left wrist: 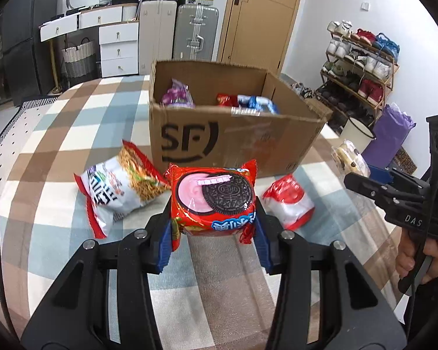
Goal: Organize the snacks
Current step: 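Lift the bun pack and red Oreo pack and carry them over the box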
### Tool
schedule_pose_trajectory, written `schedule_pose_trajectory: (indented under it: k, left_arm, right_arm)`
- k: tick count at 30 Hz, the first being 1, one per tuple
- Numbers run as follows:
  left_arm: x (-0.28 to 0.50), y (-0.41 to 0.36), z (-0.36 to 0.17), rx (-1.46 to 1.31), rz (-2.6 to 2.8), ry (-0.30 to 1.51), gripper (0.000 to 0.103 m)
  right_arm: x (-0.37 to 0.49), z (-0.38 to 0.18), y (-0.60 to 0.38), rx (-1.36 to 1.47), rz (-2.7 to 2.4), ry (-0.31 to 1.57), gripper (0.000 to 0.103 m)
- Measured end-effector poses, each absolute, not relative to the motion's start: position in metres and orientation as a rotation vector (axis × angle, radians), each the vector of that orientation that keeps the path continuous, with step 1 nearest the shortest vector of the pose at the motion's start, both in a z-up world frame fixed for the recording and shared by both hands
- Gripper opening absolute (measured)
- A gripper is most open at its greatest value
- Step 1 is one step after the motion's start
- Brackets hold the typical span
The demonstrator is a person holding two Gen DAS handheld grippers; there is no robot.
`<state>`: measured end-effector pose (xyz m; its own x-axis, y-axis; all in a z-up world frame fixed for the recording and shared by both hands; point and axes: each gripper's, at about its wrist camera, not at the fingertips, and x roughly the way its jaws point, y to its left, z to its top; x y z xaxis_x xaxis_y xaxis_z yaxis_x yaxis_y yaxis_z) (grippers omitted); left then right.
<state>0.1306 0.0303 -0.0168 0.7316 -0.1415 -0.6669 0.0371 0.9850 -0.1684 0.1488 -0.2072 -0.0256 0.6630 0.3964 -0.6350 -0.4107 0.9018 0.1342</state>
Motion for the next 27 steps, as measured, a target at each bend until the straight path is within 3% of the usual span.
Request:
schedule_pose_trajectory:
  k: [27]
  left_arm:
    - [0.143, 0.031, 0.07, -0.111, -0.075, 0.595, 0.043]
  right_arm:
    - [0.145, 0.043, -0.167, -0.041, 0.553, 0.581, 0.061]
